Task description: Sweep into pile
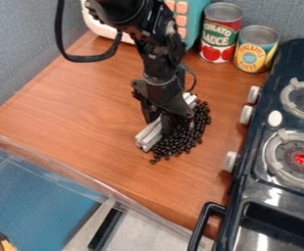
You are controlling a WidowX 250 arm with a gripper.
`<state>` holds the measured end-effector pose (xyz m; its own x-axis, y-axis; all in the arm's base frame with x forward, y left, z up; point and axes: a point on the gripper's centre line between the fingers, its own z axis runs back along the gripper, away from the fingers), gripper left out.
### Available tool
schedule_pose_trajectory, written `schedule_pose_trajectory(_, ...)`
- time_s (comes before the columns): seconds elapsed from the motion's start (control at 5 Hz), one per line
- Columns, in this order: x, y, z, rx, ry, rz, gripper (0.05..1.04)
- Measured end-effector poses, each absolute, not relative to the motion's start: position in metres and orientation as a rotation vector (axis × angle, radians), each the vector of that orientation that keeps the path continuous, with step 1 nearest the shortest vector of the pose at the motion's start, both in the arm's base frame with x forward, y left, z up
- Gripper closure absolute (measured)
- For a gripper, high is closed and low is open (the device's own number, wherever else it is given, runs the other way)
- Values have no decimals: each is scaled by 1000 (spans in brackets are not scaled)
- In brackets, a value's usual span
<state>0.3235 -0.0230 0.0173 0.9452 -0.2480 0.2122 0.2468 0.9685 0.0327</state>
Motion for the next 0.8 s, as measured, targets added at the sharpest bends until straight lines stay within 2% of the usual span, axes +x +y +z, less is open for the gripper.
schedule_pose_trajectory(0.6, 364, 44, 68, 64, -321, -138, 712)
schedule_pose_trajectory(0.8, 376, 61, 47, 86, -239, -147, 712)
